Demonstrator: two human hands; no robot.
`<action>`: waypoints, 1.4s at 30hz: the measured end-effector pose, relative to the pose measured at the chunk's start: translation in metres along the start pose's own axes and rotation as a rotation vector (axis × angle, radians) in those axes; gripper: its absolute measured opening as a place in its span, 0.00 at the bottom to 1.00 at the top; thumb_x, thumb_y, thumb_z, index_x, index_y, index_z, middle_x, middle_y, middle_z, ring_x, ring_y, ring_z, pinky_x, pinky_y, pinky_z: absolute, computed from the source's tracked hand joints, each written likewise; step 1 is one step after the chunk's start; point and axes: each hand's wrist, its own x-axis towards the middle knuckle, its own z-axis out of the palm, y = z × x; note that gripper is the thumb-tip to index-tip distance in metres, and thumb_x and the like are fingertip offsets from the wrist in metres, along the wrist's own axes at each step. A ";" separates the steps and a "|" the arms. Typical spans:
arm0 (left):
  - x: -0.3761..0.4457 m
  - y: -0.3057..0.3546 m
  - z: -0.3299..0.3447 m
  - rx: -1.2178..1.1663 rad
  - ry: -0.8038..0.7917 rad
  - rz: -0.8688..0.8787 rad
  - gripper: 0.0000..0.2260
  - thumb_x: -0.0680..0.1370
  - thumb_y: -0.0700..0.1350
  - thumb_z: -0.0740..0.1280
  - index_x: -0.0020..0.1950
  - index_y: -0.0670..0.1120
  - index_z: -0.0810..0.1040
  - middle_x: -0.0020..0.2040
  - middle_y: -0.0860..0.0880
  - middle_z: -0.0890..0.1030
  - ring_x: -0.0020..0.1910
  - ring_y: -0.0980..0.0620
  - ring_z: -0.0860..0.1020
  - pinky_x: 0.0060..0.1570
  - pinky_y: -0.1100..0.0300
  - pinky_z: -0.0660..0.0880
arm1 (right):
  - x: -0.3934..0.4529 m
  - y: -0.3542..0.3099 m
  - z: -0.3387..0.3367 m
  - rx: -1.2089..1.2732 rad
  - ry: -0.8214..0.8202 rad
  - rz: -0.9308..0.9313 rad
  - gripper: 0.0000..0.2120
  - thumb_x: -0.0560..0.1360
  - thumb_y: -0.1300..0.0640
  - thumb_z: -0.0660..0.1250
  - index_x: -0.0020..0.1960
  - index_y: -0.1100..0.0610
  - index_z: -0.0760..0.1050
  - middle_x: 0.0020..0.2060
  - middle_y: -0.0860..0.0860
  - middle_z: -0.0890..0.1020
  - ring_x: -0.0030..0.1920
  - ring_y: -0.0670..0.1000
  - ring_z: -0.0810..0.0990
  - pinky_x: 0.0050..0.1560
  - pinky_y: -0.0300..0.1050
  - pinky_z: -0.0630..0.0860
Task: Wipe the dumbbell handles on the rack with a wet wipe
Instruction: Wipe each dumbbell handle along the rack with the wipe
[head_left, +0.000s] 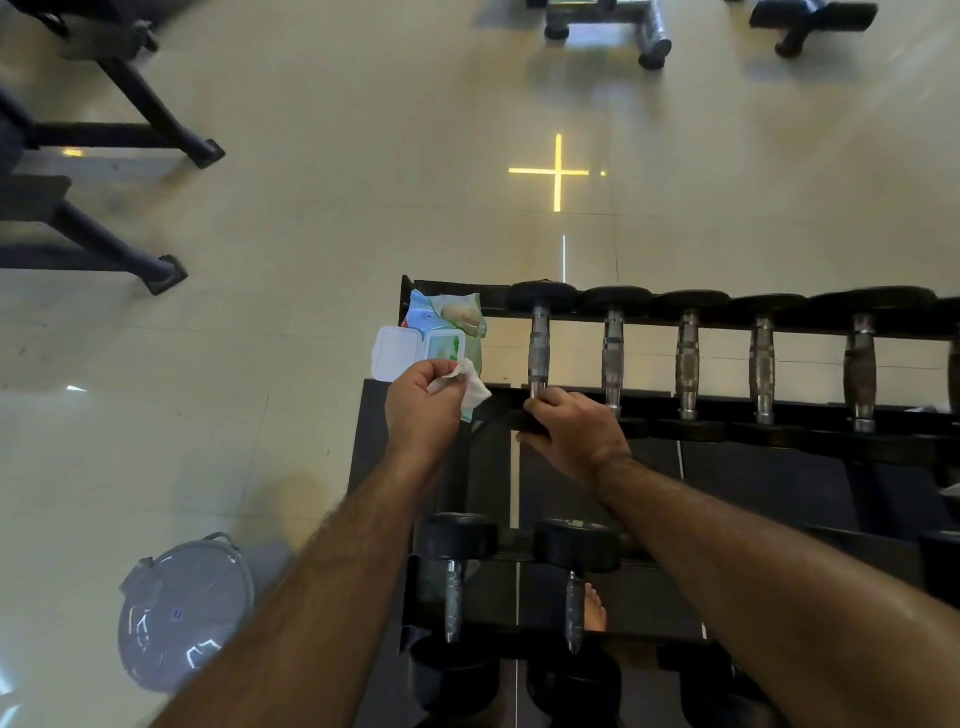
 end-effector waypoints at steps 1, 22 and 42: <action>0.002 0.001 0.003 0.019 -0.010 0.012 0.10 0.81 0.47 0.74 0.61 0.47 0.83 0.58 0.49 0.84 0.58 0.48 0.83 0.54 0.51 0.85 | 0.001 0.004 -0.004 -0.018 0.019 -0.028 0.24 0.76 0.39 0.76 0.64 0.55 0.82 0.56 0.53 0.85 0.52 0.57 0.85 0.53 0.56 0.84; 0.064 -0.003 0.119 1.025 -0.151 1.053 0.08 0.78 0.37 0.74 0.57 0.41 0.84 0.61 0.43 0.82 0.59 0.43 0.79 0.58 0.50 0.81 | 0.009 0.049 -0.008 0.231 -0.053 0.451 0.86 0.48 0.09 0.64 0.82 0.54 0.21 0.83 0.53 0.26 0.85 0.56 0.31 0.86 0.59 0.45; 0.042 0.039 0.109 1.371 -0.785 0.588 0.10 0.78 0.47 0.75 0.59 0.51 0.82 0.52 0.51 0.82 0.51 0.53 0.80 0.55 0.53 0.81 | 0.010 0.052 -0.016 0.251 -0.133 0.455 0.86 0.49 0.11 0.67 0.82 0.56 0.21 0.83 0.54 0.26 0.84 0.56 0.30 0.86 0.58 0.42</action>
